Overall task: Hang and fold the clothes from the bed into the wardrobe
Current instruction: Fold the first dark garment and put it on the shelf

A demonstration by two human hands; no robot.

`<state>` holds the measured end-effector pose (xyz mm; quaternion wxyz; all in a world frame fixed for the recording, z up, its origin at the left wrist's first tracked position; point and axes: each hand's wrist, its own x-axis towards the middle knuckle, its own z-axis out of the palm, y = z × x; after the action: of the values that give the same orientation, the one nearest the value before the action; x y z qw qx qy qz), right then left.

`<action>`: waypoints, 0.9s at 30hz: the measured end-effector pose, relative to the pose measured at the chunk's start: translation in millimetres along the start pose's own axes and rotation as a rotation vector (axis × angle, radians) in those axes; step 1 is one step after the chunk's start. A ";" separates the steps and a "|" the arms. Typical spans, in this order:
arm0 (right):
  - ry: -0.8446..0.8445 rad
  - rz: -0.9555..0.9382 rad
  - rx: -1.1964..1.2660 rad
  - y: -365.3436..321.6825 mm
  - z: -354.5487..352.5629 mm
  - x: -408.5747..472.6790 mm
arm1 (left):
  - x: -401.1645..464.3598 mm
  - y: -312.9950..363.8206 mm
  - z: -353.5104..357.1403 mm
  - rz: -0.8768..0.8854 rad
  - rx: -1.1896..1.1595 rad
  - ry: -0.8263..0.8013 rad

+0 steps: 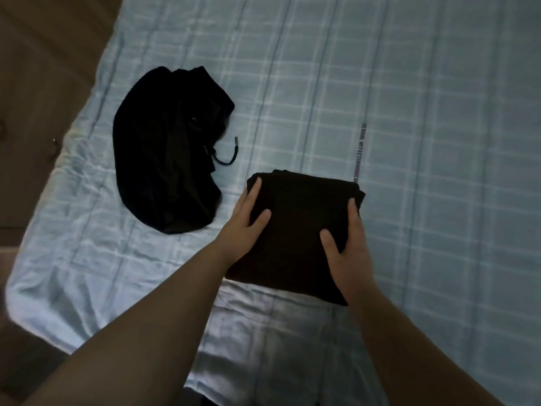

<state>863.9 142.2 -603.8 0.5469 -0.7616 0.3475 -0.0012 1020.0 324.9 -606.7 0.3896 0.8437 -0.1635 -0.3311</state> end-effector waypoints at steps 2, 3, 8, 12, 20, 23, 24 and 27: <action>-0.049 -0.004 0.011 3.0 -4.9 1.8 | -3.2 0.9 0.6 -0.035 -0.041 -0.017; -0.074 0.009 0.019 4.1 -6.3 3.5 | -3.9 3.5 0.9 -0.048 -0.066 -0.022; -0.138 0.109 0.209 -6.5 -12.0 8.4 | -7.3 31.0 0.8 -0.146 -0.205 -0.030; -0.137 0.064 0.347 -23.8 -19.0 -20.7 | -52.4 46.8 -3.5 -0.133 -0.312 0.051; -0.233 -0.276 0.339 -174.2 -1.4 -72.9 | -167.0 109.8 -131.4 0.018 -0.340 0.350; -0.279 -0.424 0.351 -254.1 20.6 -106.0 | -225.6 129.8 -200.2 0.091 -0.318 0.505; -0.297 -0.471 0.349 -280.5 30.5 -120.0 | -247.5 134.8 -223.4 0.111 -0.311 0.557; -0.360 -0.610 0.329 -356.8 68.9 -169.7 | -321.5 137.1 -292.3 0.152 -0.306 0.699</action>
<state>949.9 346.7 -269.7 0.6886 -0.7201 -0.0011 -0.0857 984.3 568.9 -223.6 0.5666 0.8233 -0.0318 -0.0142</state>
